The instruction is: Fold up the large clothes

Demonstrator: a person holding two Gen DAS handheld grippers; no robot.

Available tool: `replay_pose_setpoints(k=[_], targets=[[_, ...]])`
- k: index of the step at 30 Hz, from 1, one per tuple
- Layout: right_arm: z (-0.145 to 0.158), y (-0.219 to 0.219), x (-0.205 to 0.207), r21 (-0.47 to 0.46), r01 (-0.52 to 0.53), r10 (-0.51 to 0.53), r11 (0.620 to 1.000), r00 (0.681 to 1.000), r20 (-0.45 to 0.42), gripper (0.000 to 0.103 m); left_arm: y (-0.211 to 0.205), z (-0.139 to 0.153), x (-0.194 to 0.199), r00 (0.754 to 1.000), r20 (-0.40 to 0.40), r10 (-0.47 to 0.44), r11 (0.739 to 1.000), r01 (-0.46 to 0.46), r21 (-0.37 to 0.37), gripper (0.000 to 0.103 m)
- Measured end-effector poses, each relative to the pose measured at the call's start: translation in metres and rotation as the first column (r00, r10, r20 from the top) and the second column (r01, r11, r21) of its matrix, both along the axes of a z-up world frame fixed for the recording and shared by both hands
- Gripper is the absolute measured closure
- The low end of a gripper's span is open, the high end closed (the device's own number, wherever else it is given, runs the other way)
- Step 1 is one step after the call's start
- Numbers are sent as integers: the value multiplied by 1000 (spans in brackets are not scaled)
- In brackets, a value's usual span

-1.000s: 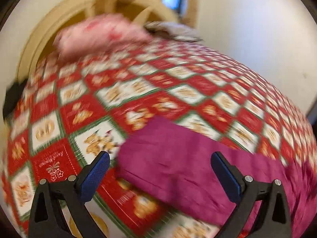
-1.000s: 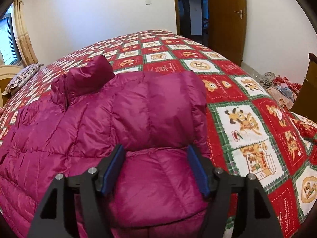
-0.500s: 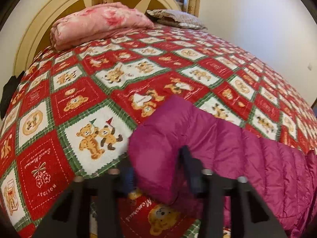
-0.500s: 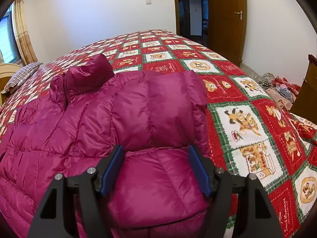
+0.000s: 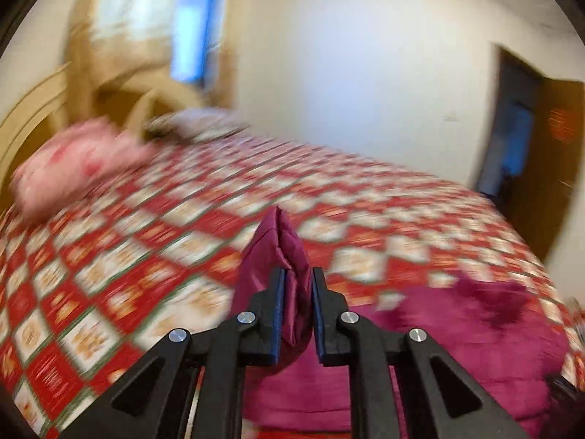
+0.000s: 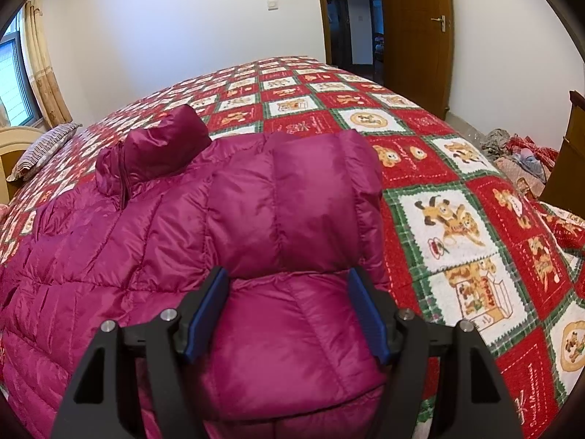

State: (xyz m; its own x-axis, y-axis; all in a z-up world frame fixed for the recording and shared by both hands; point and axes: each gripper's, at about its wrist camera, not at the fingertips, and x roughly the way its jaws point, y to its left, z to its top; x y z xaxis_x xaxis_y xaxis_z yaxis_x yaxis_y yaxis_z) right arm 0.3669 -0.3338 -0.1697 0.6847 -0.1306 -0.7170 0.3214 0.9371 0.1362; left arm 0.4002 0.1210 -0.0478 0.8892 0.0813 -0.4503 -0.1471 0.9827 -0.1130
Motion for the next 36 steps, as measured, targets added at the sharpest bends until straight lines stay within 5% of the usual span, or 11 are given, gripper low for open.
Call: replay_pose_setpoints(k=[6, 12, 15, 18, 22, 25, 26, 28, 31, 34, 36], targets=[[-1, -2, -1, 17, -1, 0, 1000, 1000, 10, 32, -134, 29, -15, 931, 92, -354, 935, 352, 39, 95], [-1, -5, -3, 40, -3, 2, 999, 1000, 24, 32, -228, 7, -28, 841, 52, -539, 842, 536, 59, 95], [0, -6, -4, 50, -3, 1, 999, 1000, 29, 31, -241, -10, -31, 828, -2, -561, 827, 561, 29, 95], [0, -7, -4, 51, -10, 9, 999, 999, 32, 31, -233, -24, -24, 853, -70, -518, 855, 519, -8, 95], [0, -7, -5, 56, -11, 9, 998, 999, 35, 31, -182, -39, -1, 937, -168, -305, 947, 317, 52, 93], [0, -7, -5, 52, -16, 14, 999, 999, 37, 31, -133, -52, 22, 963, -241, -118, 979, 153, 133, 70], [0, -7, -5, 52, -16, 14, 999, 999, 37, 31, -120, -58, 27, 963, -263, -54, 980, 101, 171, 46], [0, -7, -6, 51, -16, 14, 999, 999, 36, 31, -96, -71, 36, 960, -270, 73, 966, -1, 259, 32], [0, -7, -5, 52, -18, 16, 998, 999, 37, 31, -71, -93, 47, 947, -255, 196, 932, -99, 349, 30], [0, -7, -6, 51, -18, 16, 999, 999, 37, 30, -55, -120, 58, 907, -385, 173, 956, -61, 286, 30], [0, -7, -6, 52, -18, 16, 998, 999, 37, 30, -47, -126, 54, 915, -375, 148, 969, -59, 239, 30]])
